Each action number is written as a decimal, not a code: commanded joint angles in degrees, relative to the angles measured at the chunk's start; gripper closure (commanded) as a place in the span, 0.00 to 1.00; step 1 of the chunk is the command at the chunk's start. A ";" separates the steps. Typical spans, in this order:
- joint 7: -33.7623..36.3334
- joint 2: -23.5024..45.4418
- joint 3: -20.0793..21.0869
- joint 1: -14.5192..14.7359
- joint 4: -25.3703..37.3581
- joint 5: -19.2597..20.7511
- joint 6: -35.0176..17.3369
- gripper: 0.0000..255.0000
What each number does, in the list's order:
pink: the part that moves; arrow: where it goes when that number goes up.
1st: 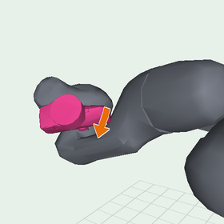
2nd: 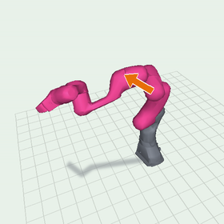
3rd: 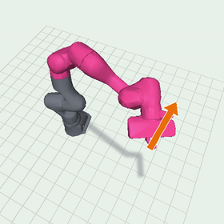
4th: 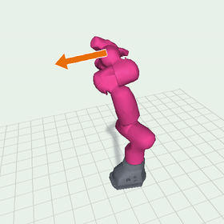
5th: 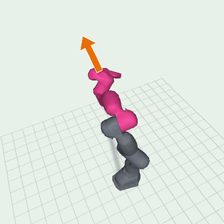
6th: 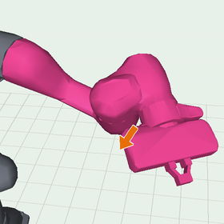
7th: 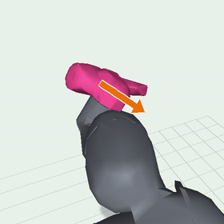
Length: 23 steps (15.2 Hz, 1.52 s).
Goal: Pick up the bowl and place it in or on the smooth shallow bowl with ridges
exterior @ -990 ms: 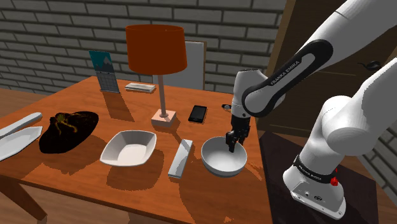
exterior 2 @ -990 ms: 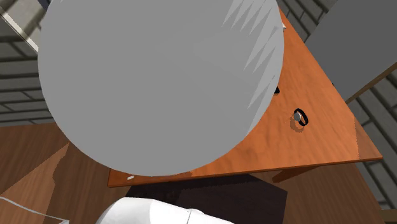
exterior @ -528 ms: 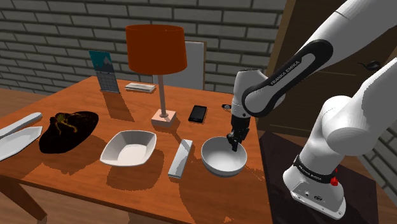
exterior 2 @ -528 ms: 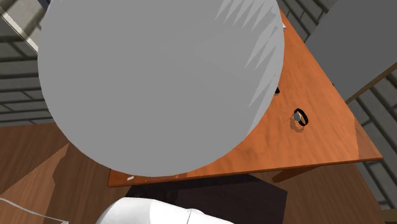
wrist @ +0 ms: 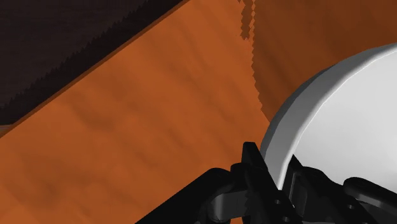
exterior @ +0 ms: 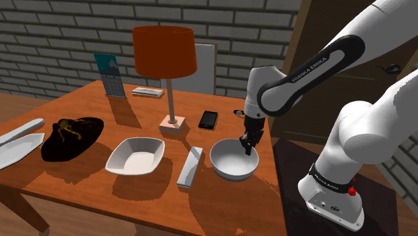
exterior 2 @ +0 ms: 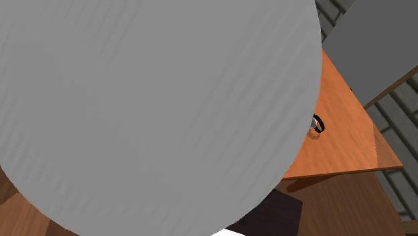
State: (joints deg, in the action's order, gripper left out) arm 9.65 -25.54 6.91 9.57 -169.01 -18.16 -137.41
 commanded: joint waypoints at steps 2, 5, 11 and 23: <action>0.80 -3.05 -0.05 -0.42 0.77 0.88 3.80 1.00; 1.48 -5.69 -0.14 -0.74 1.67 1.60 7.31 1.00; 2.63 -10.15 -0.44 -1.25 3.95 2.81 13.99 1.00; 6.41 -0.87 1.76 -0.78 16.84 2.92 16.97 1.00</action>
State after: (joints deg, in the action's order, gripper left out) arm 15.20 -28.65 7.94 8.44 -153.94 -14.91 -119.77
